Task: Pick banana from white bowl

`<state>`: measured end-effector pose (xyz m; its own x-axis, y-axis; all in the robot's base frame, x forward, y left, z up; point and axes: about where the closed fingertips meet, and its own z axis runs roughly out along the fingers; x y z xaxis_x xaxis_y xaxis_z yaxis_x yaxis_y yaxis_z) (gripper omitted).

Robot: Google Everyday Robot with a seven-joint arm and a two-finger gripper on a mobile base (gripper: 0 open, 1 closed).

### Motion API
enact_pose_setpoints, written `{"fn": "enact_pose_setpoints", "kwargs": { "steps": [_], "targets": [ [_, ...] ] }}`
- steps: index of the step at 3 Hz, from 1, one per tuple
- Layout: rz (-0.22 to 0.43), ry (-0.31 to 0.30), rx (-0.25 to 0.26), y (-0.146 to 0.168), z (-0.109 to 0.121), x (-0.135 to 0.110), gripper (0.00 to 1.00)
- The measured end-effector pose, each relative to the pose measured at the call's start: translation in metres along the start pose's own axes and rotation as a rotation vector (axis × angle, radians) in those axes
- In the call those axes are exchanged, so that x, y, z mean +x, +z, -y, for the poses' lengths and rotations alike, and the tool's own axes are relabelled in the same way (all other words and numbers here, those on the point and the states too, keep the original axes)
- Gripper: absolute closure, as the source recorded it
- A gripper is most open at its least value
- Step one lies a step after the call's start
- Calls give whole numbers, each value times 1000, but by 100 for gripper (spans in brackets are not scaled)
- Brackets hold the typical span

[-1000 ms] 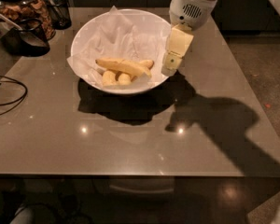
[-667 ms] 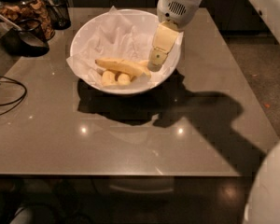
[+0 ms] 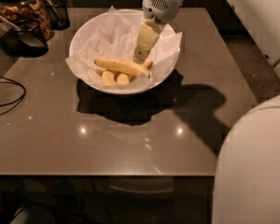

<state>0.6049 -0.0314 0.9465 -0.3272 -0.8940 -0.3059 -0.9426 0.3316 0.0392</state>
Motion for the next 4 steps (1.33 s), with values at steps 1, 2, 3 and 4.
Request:
{"fn": "enact_pose_setpoints", "kwargs": {
  "steps": [1, 2, 3, 4],
  "targets": [
    [6, 25, -14, 7, 3, -11, 31],
    [12, 45, -33, 14, 5, -17, 36],
    [21, 69, -63, 24, 3, -16, 37],
    [25, 85, -88, 31, 0, -13, 40]
  ]
}}
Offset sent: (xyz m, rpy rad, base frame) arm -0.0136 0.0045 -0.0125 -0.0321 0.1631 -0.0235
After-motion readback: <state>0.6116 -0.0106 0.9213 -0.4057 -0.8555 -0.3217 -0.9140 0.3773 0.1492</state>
